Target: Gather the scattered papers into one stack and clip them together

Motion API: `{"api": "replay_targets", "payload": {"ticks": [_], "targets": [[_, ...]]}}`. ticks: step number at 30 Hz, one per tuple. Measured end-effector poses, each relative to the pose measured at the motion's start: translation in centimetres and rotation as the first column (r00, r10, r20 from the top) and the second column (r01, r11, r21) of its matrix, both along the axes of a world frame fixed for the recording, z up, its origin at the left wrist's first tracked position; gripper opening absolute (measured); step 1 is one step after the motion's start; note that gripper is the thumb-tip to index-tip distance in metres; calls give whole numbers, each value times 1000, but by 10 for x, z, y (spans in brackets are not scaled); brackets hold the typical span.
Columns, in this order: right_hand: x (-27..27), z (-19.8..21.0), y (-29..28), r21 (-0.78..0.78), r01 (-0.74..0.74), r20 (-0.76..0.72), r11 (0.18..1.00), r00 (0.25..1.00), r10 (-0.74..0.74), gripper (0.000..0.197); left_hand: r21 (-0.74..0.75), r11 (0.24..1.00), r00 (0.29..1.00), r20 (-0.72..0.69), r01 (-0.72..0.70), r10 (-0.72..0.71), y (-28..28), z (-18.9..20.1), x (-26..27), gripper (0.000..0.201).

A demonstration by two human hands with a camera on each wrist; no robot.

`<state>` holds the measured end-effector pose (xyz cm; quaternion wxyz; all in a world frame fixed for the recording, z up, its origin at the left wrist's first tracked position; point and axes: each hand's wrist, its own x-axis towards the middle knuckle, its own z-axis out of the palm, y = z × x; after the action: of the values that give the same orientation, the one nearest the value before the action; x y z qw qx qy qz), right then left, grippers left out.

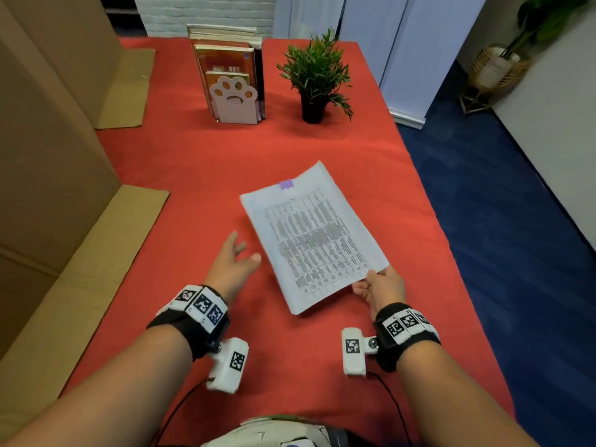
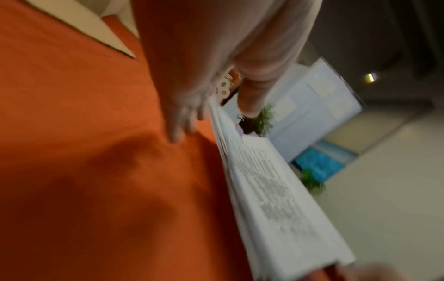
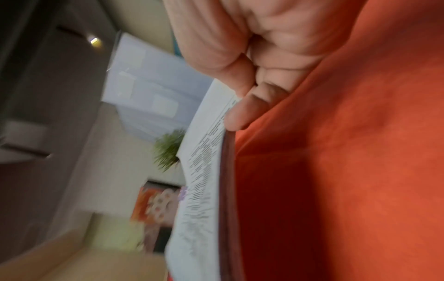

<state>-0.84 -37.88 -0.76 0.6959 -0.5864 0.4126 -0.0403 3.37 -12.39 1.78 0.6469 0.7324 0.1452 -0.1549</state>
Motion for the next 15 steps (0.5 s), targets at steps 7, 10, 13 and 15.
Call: {"api": "replay_targets", "payload": {"ticks": [7,10,13,15], "targets": [[27,-21,-28,105,209,-62,972,977,-203,29,734,581,936,-279,351,-213,29,-49,-24,108],[53,-20,-31,129,186,-48,974,982,-181,25,748,524,912,-362,407,-192,31,-50,-33,107],[74,-17,-36,193,94,-51,977,995,-86,32,757,508,911,-370,410,-184,29,-45,-35,105],[94,-16,-41,242,36,-122,970,992,-7,39,761,498,908,-376,415,-183,28,-45,-35,106]]}}
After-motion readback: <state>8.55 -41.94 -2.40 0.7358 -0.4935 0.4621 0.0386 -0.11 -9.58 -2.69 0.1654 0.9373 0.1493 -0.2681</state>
